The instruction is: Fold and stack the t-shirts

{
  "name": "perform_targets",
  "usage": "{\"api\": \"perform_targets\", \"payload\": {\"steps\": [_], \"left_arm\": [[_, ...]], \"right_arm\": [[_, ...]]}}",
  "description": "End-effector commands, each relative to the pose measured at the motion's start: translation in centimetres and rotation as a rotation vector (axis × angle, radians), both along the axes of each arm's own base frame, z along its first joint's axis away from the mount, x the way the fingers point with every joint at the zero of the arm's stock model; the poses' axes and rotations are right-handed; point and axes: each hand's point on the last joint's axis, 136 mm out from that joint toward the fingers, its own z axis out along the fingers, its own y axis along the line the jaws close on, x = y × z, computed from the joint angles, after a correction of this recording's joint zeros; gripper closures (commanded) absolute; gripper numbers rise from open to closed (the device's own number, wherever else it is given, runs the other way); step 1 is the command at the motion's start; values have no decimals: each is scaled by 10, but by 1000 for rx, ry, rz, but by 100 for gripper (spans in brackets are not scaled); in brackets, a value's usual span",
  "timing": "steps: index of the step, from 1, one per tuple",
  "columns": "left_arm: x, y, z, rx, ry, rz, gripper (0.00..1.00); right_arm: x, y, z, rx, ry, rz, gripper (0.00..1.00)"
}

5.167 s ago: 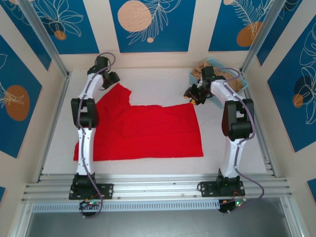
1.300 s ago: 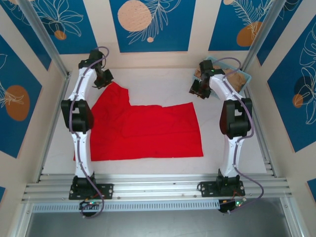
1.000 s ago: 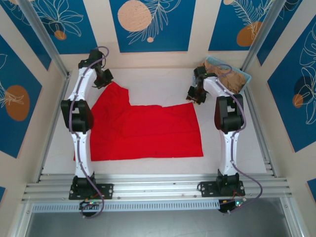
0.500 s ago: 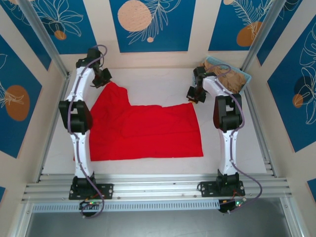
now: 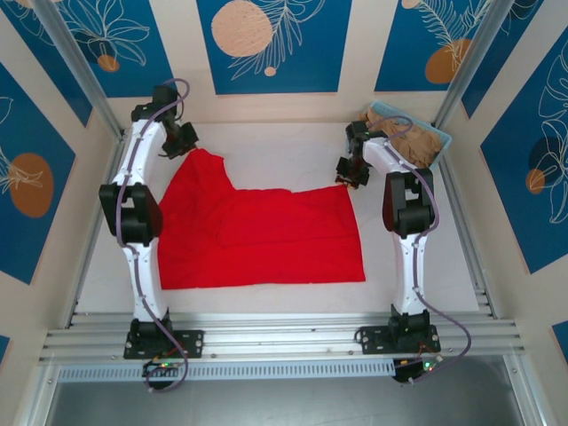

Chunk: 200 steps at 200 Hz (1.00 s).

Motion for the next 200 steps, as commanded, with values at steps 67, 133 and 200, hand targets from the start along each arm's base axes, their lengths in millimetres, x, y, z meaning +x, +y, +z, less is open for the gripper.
{"api": "perform_targets", "payload": {"steps": [67,133,200], "left_arm": [[-18,11,21,36,-3,0,100],[-67,31,46,106,-16,105,100],[-176,33,36,58,34,240,100]], "right_arm": [[-1,4,15,-17,-26,32,100],[-14,15,63,-12,-129,52,100],[-74,15,78,42,-120,-29,100]]}}
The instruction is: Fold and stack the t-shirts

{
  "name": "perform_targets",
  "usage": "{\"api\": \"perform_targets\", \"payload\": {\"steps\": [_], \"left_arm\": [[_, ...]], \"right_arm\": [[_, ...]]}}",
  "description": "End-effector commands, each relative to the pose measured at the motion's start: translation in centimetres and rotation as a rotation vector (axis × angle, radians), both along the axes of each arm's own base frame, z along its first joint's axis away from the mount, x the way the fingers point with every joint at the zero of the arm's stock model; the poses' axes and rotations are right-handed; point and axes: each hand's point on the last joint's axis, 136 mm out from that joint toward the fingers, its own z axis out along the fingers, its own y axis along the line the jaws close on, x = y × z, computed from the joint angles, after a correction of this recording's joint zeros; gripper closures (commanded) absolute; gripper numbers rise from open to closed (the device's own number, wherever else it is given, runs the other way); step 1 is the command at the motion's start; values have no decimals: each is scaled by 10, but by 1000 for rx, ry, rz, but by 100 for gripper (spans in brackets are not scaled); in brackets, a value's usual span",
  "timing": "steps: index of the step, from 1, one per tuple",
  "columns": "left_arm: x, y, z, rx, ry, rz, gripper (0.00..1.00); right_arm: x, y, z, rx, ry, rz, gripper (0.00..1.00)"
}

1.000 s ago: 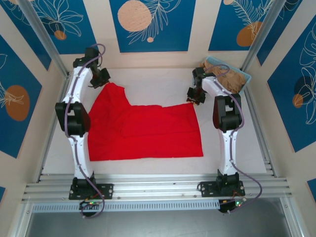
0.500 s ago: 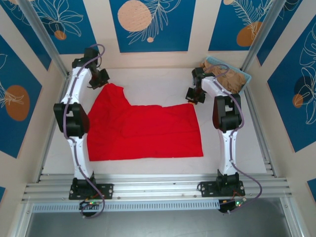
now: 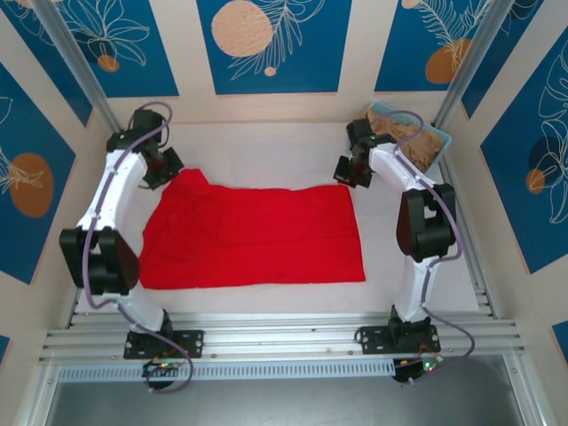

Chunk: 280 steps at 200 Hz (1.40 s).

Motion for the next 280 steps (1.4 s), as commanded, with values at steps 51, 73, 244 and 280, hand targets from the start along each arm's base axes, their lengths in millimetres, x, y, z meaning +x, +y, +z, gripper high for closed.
{"api": "perform_targets", "payload": {"steps": [51,73,244,280], "left_arm": [[-116,34,7,116,5,160,100],[-140,42,0,161,31,171,100],[-220,57,-45,193,153,355,100],[-233,53,-75,152,202,407,100]], "right_arm": [[-70,-11,-12,30,61,-73,100],[-90,-18,-21,16,89,-90,100],[-158,-36,-42,-12,211,-144,100],[-174,-38,-60,-15,269,-172,100]]}}
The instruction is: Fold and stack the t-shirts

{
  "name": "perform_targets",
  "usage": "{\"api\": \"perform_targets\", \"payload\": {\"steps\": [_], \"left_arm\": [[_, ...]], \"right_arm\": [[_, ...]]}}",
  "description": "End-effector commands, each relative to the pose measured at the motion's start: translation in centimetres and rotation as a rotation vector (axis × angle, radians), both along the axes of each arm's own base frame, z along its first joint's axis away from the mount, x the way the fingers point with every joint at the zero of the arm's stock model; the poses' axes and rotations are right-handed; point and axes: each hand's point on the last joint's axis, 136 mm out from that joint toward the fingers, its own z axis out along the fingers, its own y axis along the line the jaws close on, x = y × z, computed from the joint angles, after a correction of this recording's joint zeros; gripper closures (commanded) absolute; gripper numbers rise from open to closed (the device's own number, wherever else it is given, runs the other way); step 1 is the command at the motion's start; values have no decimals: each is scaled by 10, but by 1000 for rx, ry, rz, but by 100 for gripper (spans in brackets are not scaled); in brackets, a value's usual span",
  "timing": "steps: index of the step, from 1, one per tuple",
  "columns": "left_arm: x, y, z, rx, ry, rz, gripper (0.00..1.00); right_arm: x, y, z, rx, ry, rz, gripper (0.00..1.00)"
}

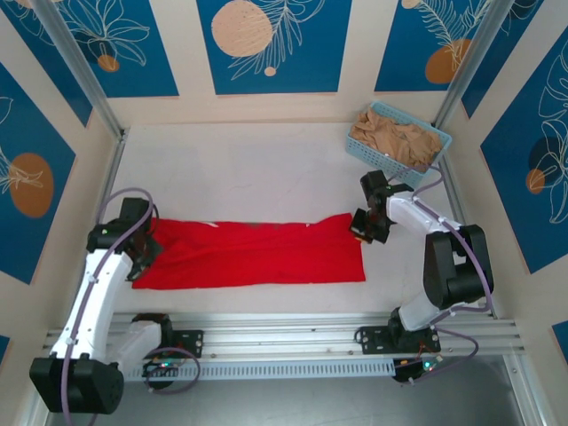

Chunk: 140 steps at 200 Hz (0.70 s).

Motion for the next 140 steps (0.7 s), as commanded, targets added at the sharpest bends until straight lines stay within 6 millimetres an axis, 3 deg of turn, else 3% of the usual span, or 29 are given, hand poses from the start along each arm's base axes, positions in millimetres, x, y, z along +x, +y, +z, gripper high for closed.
{"api": "perform_targets", "payload": {"steps": [1,39,106,140], "left_arm": [[-14,-2,-17,-35,39,73,100],[-17,0,-33,-26,92,97,100],[-14,0,-31,-24,90,97,100],[-13,-1,-36,-26,103,94,100]], "right_arm": [[-14,-3,-7,-3,48,-38,100],[-21,-3,-14,-4,91,-55,100],[-25,-1,16,-1,49,-66,100],[-40,6,6,22,97,-64,100]]}}
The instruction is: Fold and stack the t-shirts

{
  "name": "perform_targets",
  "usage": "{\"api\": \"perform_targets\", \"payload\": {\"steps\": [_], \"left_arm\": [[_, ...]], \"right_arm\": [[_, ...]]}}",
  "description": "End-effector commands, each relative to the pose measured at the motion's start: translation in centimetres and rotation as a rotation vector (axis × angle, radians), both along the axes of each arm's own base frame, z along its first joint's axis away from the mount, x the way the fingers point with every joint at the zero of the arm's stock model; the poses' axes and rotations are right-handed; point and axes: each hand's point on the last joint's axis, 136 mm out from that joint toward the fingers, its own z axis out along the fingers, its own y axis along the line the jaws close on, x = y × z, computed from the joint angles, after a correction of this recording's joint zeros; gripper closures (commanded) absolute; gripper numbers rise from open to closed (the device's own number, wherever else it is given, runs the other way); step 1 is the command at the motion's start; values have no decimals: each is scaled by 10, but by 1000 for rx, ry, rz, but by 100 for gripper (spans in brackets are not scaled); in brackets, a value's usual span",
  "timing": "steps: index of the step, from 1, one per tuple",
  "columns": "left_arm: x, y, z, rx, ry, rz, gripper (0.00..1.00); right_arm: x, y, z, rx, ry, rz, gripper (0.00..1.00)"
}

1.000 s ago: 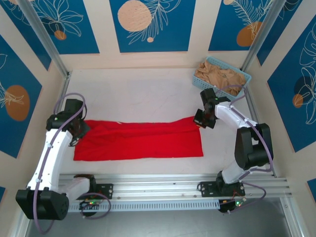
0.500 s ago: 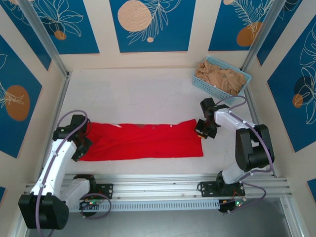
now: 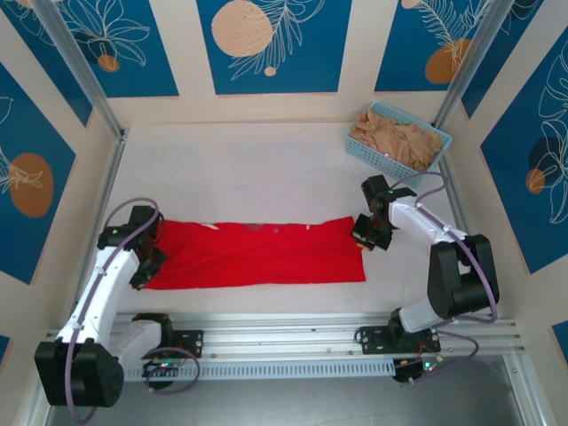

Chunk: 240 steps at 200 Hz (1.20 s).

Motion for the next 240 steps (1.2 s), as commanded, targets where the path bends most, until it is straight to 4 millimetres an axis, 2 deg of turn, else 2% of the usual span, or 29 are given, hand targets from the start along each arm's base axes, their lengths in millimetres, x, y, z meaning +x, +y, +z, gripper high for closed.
{"api": "perform_targets", "payload": {"steps": [1,25,48,73,111,151,164,191,212,240], "left_arm": [[-1,1,-3,0,11,21,100],[-2,2,-7,3,25,21,100],[-1,2,-9,4,25,19,100],[0,2,-9,4,30,16,100],[1,1,-9,2,29,9,100],[3,0,-11,-6,30,7,100],[4,0,-11,-6,28,5,100],[5,0,-9,-5,26,-3,100],[7,-1,-7,-7,21,-7,100],[9,-1,-6,-8,17,-15,100]], "right_arm": [[-18,4,-6,17,66,-20,100],[-33,4,-21,25,134,-51,100],[-41,2,-23,22,165,-85,100],[-38,-5,-14,22,135,-134,76],[-30,3,-2,103,122,-216,64],[-19,15,-6,195,120,-299,64],[-16,16,-10,191,132,-292,68],[-25,10,-20,156,185,-285,71],[-32,5,-20,152,189,-306,68],[-27,10,-24,188,173,-338,66]]}}
